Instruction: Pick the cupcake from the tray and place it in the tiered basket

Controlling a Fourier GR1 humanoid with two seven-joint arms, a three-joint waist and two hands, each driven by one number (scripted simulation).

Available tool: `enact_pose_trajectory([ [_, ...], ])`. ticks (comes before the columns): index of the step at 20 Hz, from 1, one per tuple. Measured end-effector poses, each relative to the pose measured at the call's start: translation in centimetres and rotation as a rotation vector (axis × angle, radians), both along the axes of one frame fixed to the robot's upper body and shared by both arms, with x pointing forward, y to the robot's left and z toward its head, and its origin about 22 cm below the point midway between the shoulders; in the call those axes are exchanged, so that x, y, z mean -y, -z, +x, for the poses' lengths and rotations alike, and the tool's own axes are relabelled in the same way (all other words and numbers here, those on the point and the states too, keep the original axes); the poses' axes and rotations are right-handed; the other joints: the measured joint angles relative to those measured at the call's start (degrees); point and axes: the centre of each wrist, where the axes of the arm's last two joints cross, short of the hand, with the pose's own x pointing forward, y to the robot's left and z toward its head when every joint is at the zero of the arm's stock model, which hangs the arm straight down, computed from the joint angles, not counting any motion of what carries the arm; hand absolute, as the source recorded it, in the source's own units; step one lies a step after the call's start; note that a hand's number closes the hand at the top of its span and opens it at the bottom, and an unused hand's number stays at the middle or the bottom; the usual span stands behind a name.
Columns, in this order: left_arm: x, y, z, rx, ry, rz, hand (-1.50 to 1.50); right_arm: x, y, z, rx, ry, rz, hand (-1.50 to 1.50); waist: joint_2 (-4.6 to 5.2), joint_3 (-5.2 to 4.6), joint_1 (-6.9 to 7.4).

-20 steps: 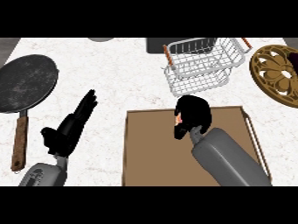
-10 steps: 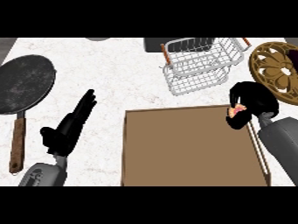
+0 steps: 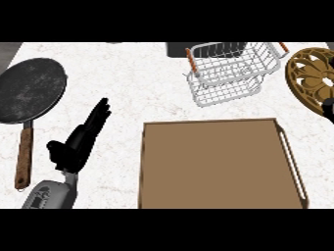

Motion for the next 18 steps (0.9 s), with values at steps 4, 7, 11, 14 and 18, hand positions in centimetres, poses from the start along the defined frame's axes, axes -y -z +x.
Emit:
enact_pose_trajectory([
  [4,-0.1,0.1,-0.2,-0.005,0.018,0.003,0.0,3.3,-3.4,0.2,0.11,-0.071,0.175,1.5,-0.2,-0.14,0.87],
  [7,-0.1,-0.1,0.2,-0.008,0.022,0.006,0.0,4.5,-6.0,0.8,0.154,-0.125,0.241,1.5,-0.35,-0.25,1.15],
  [11,0.0,-0.1,0.3,-0.015,0.025,0.005,0.0,3.5,-9.4,2.9,0.173,-0.165,0.295,1.5,-0.56,-0.36,1.27],
  [14,0.0,0.1,0.4,-0.016,0.018,0.006,0.0,1.5,-11.2,4.6,0.173,-0.186,0.332,1.5,-0.74,-0.44,0.91],
  [18,0.2,0.1,0.2,-0.013,0.018,0.003,0.0,-2.2,-14.5,7.0,0.163,-0.193,0.359,1.5,-0.85,-0.49,1.01],
])
